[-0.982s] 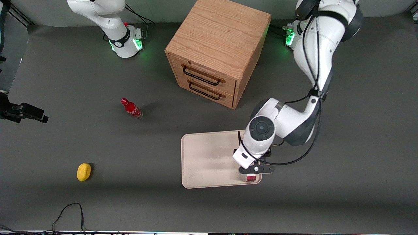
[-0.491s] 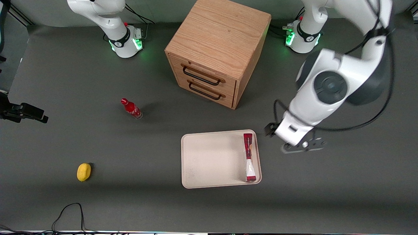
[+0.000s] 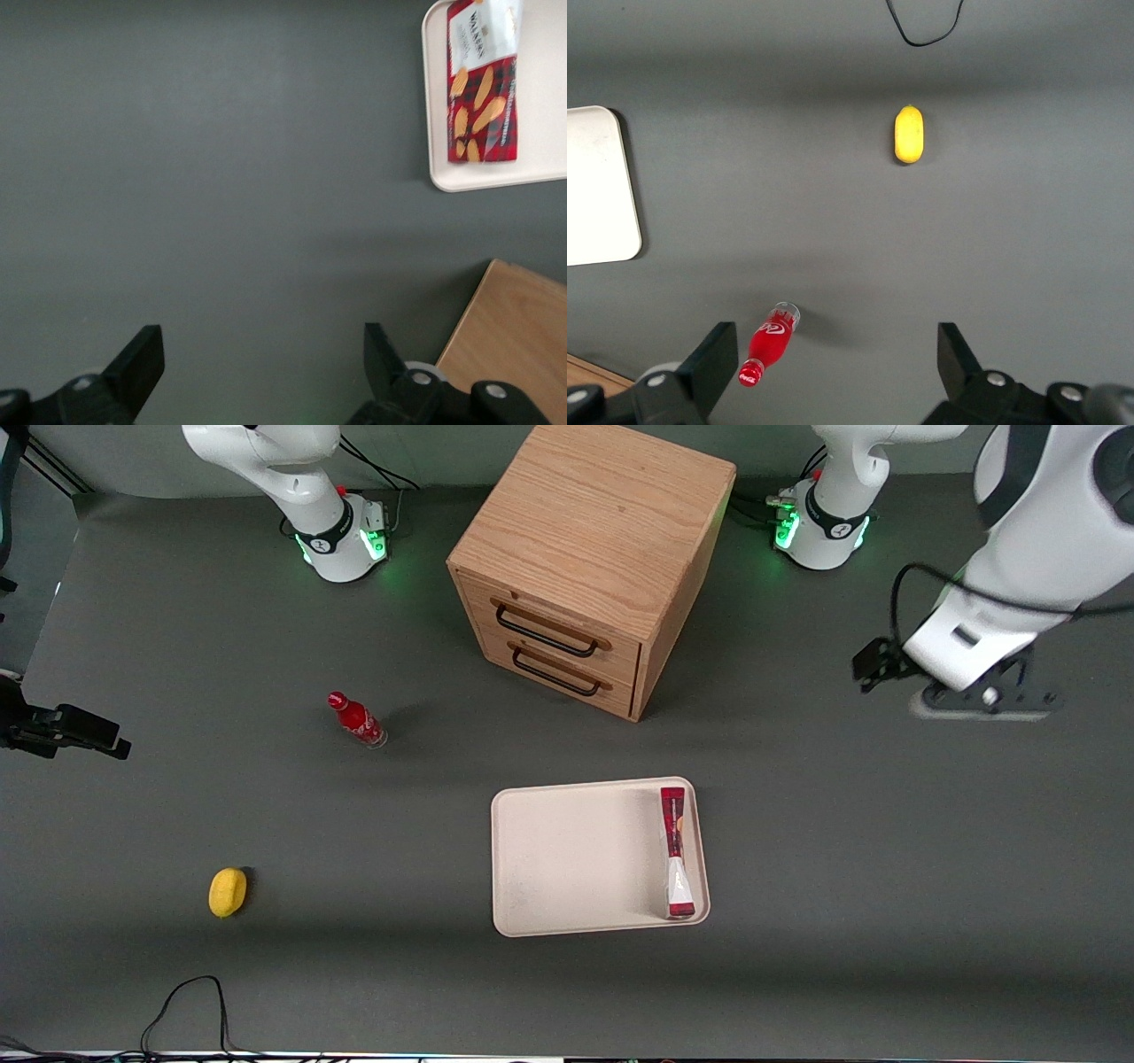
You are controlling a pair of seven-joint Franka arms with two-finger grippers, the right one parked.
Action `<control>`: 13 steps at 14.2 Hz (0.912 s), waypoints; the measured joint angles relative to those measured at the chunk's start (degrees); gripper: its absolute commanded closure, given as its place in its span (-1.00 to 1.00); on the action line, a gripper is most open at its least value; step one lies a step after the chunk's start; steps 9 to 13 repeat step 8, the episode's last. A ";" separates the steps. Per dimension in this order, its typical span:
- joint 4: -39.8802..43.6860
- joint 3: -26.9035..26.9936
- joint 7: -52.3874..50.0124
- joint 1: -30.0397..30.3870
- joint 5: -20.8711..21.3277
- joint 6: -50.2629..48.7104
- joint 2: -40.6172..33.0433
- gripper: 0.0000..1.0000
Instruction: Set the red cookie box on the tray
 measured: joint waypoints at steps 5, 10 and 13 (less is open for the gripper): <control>-4.80 0.00 4.13 2.87 -1.32 -0.99 -7.09 -1.00; -4.98 0.91 6.51 4.29 -1.33 -0.99 -6.97 -1.00; -4.98 0.91 6.51 4.29 -1.33 -0.99 -6.97 -1.00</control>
